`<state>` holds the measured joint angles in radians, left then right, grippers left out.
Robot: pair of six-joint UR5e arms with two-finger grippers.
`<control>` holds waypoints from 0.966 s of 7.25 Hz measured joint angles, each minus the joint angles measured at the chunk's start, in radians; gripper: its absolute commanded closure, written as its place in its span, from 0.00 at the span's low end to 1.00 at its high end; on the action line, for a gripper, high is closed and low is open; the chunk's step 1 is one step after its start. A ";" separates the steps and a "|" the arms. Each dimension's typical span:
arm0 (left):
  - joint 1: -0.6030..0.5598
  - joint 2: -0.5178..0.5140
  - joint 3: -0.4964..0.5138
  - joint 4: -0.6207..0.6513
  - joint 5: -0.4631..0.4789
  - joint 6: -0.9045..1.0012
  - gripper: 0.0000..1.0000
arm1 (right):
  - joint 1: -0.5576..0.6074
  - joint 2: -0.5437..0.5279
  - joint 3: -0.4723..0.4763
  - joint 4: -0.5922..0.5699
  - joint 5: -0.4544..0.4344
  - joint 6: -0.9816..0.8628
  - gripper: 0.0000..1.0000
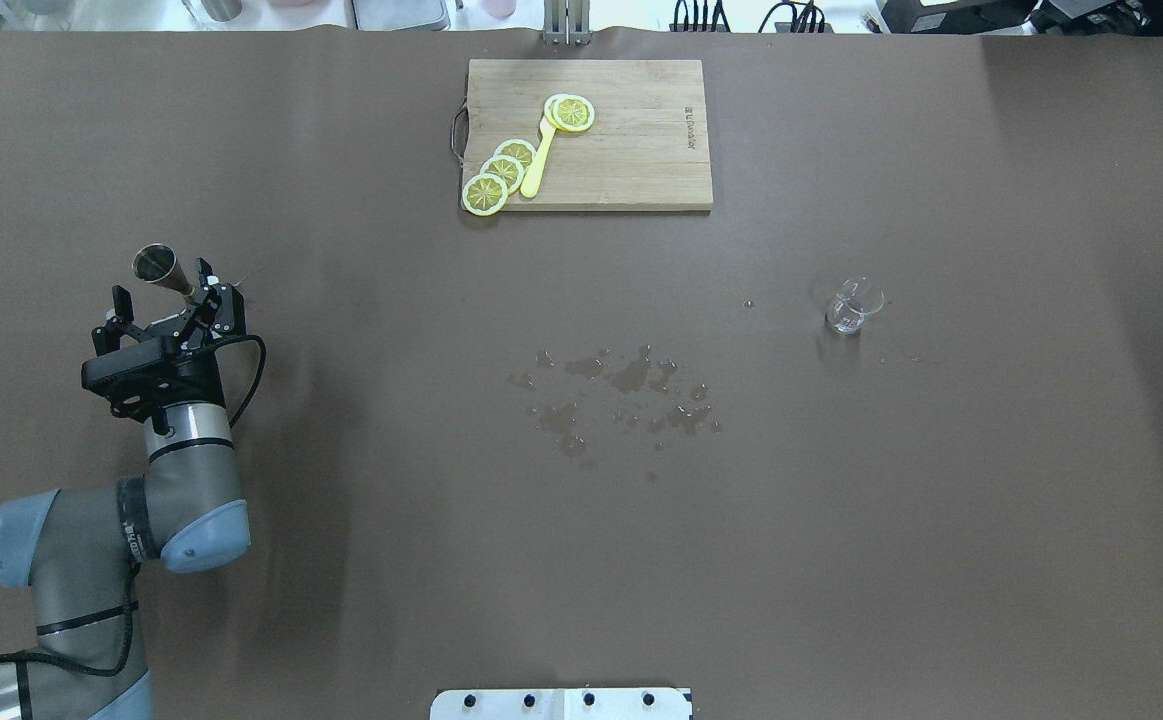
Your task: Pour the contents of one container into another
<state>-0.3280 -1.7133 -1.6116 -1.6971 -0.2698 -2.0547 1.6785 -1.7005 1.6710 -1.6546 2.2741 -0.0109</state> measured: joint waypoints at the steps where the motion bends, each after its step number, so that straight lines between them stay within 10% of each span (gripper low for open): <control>1: 0.021 0.026 -0.040 0.000 0.007 0.002 0.02 | 0.000 0.003 0.002 0.001 0.013 -0.001 0.00; 7: 0.089 0.177 -0.285 -0.010 0.035 0.101 0.02 | -0.002 0.012 0.003 0.000 0.022 -0.041 0.00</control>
<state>-0.2390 -1.5363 -1.8968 -1.7074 -0.2345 -1.9541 1.6764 -1.6884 1.6737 -1.6546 2.2964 -0.0516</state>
